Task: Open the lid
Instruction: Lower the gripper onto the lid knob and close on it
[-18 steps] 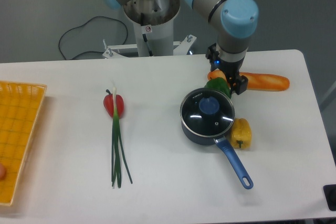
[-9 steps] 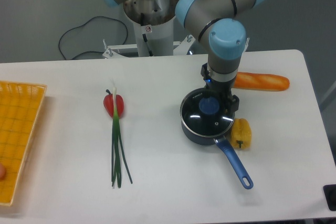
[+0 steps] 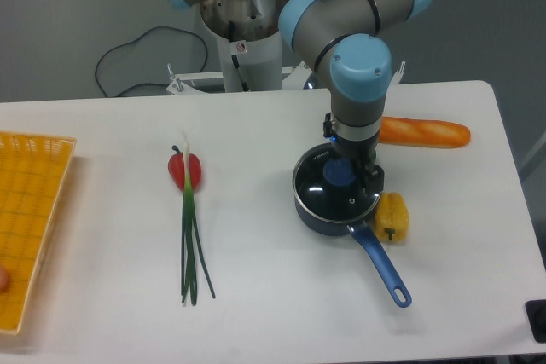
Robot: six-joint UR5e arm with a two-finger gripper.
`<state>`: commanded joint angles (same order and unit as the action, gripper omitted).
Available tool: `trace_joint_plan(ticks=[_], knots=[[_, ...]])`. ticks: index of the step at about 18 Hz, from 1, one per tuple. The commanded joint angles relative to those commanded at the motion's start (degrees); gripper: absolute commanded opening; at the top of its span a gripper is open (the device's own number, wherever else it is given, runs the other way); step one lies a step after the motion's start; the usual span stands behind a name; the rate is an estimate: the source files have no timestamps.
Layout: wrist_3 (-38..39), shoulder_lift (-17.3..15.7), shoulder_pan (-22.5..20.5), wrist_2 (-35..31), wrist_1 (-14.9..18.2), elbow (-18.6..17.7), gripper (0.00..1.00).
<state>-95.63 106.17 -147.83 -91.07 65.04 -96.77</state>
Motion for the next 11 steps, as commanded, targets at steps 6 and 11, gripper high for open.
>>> trace_joint_plan(ticks=[6,11], knots=[[0.0,0.0,-0.5,3.4,0.4,-0.5,1.0],[-0.5,0.1,-1.2,3.4,0.4,-1.1,1.0]])
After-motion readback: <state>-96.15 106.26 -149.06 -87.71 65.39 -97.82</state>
